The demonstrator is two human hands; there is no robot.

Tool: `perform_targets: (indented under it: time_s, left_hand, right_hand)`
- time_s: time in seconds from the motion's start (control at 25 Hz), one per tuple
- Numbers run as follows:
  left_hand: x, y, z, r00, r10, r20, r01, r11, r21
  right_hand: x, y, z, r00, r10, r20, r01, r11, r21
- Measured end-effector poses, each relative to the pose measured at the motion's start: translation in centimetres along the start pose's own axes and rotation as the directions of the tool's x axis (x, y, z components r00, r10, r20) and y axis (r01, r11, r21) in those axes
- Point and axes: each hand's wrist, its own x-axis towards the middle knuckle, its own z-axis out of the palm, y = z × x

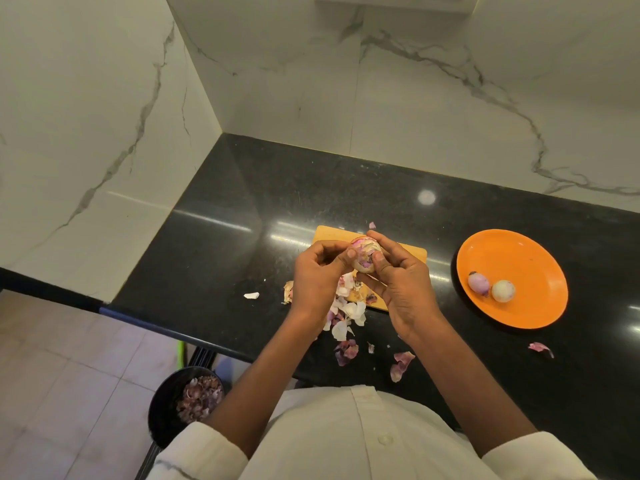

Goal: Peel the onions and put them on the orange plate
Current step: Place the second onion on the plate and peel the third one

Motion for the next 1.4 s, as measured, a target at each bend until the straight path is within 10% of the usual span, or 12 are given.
perform_targets:
  time_s: [0.48, 0.76, 1.4]
  left_hand:
    - [-0.4, -0.2, -2.6, 0.934, 0.031, 0.356, -0.184, 0.896, 0.404]
    - [-1.2, -0.7, -1.8, 0.965, 0.087, 0.246, -0.216, 0.796, 0.566]
    - [-0.9, -0.3, -2.5, 0.971, 0.121, 0.206, -0.170, 0.957, 0.237]
  right_hand:
    - [-0.8, 0.4, -0.2, 0.990, -0.091, 0.104, 0.127, 0.893, -0.432]
    - [-1.2, 1.2, 0.2, 0.983, -0.105, 0.154, 0.165, 0.874, -0.456]
    - [-1.0, 1.2, -0.3, 0.986, -0.052, 0.160, 0.086, 0.973, -0.216]
